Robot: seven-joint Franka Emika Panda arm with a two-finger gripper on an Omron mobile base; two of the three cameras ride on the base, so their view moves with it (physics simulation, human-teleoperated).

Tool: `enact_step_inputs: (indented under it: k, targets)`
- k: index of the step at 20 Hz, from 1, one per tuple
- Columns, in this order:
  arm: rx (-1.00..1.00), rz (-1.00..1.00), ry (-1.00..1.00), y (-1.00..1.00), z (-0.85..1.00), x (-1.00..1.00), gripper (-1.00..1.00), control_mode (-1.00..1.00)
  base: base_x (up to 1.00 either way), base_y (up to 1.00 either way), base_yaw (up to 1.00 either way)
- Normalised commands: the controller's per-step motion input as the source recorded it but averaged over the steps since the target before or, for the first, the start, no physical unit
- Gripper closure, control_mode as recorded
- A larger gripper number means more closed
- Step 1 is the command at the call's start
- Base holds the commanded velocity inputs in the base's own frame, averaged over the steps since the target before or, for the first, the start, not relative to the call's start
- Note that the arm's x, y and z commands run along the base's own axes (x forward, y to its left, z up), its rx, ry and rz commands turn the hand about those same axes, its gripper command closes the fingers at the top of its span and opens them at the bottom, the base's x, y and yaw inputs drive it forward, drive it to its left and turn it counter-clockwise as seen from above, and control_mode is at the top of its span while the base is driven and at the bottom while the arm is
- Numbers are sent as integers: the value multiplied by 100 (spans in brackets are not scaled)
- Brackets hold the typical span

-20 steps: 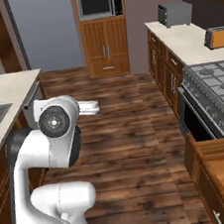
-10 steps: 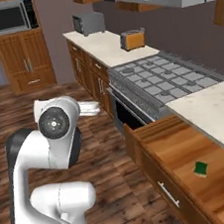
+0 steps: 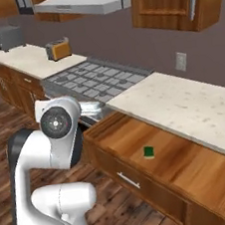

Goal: Restock the sink supplies by placing the sponge and soap dispenser on the counter and next to the sink. Make sure the soap dispenser is upright.

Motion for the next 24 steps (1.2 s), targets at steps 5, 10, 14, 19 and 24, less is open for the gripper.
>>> enact_step_inputs:
  k: [5,10,14,19,24]
  targets:
    - [0,0,0,0,0,0,-100,100,25,2,-51]
    - [0,0,0,0,0,0,-100,100,48,0,-40]
    - [0,0,0,0,0,0,-100,100,56,17,-32]
    - [0,0,0,0,0,0,-100,100,34,46,-20]
    - [0,0,0,0,0,0,-100,100,38,60,-14]
